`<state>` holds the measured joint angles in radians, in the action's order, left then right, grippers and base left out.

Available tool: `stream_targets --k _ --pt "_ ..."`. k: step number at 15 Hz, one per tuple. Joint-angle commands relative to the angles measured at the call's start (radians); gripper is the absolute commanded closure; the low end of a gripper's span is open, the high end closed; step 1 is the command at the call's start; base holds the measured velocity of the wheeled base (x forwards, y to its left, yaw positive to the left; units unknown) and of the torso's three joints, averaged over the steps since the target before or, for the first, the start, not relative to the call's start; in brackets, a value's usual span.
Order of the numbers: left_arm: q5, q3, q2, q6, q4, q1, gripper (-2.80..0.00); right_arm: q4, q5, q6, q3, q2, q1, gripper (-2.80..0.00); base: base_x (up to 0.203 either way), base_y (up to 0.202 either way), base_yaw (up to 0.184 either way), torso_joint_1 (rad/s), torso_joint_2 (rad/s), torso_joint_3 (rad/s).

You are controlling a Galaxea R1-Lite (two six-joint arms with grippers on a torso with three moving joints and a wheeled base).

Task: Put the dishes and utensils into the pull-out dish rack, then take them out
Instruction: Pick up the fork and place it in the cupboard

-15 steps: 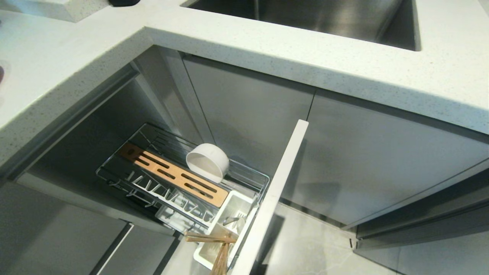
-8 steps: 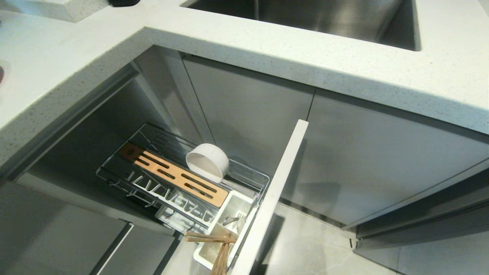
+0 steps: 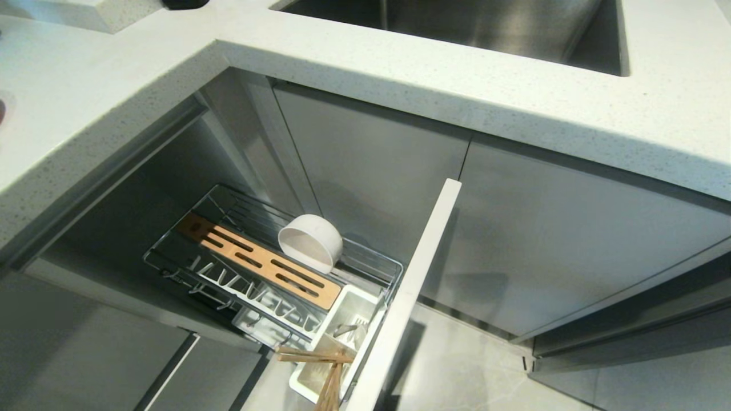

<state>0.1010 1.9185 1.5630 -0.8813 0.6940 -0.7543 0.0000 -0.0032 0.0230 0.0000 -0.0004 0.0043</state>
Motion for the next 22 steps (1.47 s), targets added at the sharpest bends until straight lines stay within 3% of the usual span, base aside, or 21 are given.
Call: stream_targets --k 1,15,17,19,20,21,22 --pt "-0.006 0.0 -0.004 -0.005 0.002 0.0 0.0 0.0 0.0 0.0 0.002 0.0 0.0 0.0 0.0 0.0 0.0 0.0 0.0 0.0" --pt "-0.065 0.0 -0.048 0.021 0.002 -0.01 0.0 0.0 0.0 0.0 0.002 0.0 0.001 0.0 0.0 0.0 0.0 0.0 0.0 0.0" --pt "-0.101 0.004 -0.049 0.019 0.02 0.011 0.0 0.0 0.0 0.0 0.002 0.0 0.0 0.0 0.0 0.0 0.0 0.0 0.0 0.0" --pt "-0.167 0.004 -0.045 0.019 0.036 0.081 0.0 0.0 0.0 0.0 0.002 0.0 0.001 0.0 0.0 0.0 0.0 0.0 0.0 0.0" --pt "-0.193 0.004 -0.038 0.019 0.037 0.113 -0.34 0.0 0.0 0.0 0.002 0.0 0.0 0.0 0.0 0.0 0.0 0.0 0.0 0.0" --pt "-0.211 0.004 -0.026 0.019 0.035 0.137 -2.8 0.0 0.0 0.0 0.002 0.0 0.001 0.0 0.0 0.0 0.0 0.0 0.0 0.0" --pt "-0.229 0.004 -0.016 0.018 0.032 0.15 -2.8 0.0 0.0 0.0 0.002 0.0 0.001 0.0 0.0 0.0 0.0 0.0 0.0 0.0"
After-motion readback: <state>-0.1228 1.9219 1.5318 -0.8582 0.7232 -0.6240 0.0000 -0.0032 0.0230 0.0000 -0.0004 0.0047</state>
